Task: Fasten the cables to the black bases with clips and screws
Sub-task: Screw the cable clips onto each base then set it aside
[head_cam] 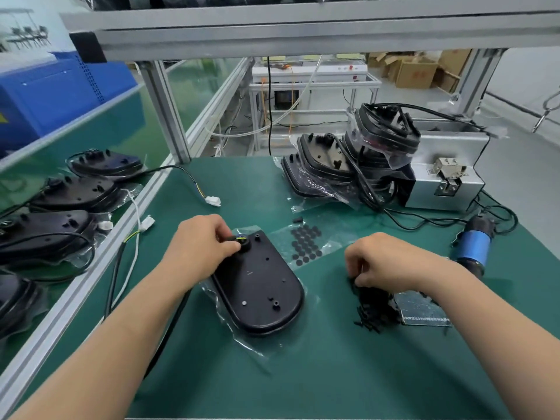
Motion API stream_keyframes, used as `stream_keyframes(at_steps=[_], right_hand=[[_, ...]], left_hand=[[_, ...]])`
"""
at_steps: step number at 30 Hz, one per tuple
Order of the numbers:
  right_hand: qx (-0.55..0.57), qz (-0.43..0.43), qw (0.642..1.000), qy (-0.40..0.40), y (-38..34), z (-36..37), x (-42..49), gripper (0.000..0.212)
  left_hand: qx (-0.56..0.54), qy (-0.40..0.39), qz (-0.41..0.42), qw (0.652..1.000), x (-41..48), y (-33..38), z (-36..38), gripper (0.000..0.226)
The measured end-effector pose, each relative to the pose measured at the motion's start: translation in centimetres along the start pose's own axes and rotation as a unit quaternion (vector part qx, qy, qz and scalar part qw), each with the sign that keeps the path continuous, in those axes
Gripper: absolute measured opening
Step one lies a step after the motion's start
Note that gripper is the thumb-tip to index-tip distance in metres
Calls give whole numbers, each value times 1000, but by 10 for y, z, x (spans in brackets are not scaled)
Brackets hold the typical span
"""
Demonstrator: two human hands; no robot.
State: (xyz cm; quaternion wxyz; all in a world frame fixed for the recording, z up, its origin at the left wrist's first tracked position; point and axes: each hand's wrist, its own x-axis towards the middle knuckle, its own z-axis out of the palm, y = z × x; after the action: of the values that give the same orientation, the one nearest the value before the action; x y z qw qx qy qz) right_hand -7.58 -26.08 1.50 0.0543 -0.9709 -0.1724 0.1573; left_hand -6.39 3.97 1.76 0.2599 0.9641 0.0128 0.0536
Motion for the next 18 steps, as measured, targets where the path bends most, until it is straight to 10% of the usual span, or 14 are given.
stream_keyframes(at_steps=[18], right_hand=[[40, 9, 995, 89, 8, 0, 7, 9]], left_hand=[[39, -90, 72, 993, -1, 5, -9, 19]])
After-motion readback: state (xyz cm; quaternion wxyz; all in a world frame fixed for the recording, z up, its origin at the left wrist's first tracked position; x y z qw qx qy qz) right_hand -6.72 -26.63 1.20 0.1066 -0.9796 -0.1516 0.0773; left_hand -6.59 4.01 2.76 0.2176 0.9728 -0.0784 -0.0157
